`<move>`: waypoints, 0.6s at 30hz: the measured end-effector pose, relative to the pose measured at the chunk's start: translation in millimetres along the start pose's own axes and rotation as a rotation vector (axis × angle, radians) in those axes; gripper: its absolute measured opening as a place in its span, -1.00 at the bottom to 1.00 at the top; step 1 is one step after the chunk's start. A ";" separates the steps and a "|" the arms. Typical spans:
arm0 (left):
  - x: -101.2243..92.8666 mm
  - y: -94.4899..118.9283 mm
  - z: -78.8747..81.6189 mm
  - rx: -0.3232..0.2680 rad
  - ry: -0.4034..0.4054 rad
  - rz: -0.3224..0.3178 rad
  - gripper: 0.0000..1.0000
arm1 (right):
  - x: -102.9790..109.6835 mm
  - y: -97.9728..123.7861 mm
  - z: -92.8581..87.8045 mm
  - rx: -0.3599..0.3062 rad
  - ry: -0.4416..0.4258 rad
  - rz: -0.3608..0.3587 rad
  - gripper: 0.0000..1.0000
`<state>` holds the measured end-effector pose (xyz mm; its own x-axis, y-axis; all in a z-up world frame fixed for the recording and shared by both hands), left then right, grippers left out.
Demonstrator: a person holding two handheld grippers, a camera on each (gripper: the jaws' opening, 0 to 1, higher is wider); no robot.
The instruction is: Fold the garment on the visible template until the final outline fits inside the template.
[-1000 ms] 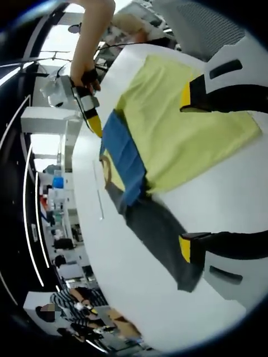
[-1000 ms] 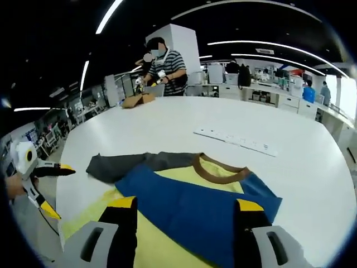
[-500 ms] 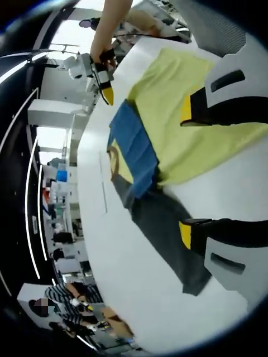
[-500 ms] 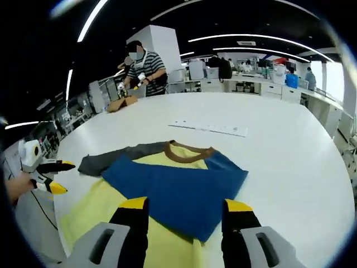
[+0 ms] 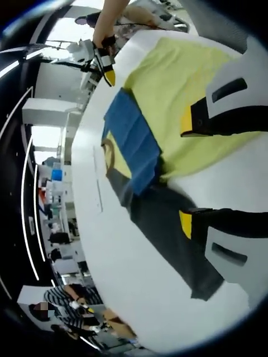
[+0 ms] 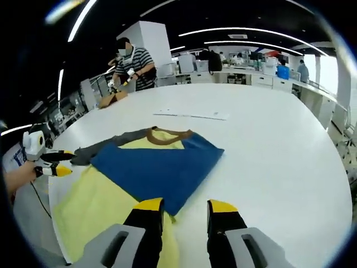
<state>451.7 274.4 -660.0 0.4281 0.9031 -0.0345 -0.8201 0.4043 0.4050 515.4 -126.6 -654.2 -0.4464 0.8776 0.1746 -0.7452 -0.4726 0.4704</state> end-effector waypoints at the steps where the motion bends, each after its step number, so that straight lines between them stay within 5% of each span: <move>1: 0.3 -2.3 -1.8 0.004 0.001 -0.002 -0.13 | 0.0 0.5 -1.5 0.003 0.004 0.000 -0.52; 18: 3.3 -28.6 -11.9 0.030 0.021 0.001 -0.48 | 2.3 -8.8 -25.7 0.081 0.016 0.078 -0.66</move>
<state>472.0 267.6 -682.6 0.4193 0.9063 -0.0531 -0.8087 0.3994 0.4319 508.2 -122.5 -680.2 -0.5096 0.8368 0.2001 -0.6656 -0.5307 0.5247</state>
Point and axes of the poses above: the point that each gripper's makers call its tool centre point, and the gripper's own axes: y roughly backward along the fingers, x roughly to its left, z roughly out of its top, the point moved 9 cm from there along y, roughly backward along the fingers, and after that the axes turned 11 degrees about -x, right-handed, at the moved point
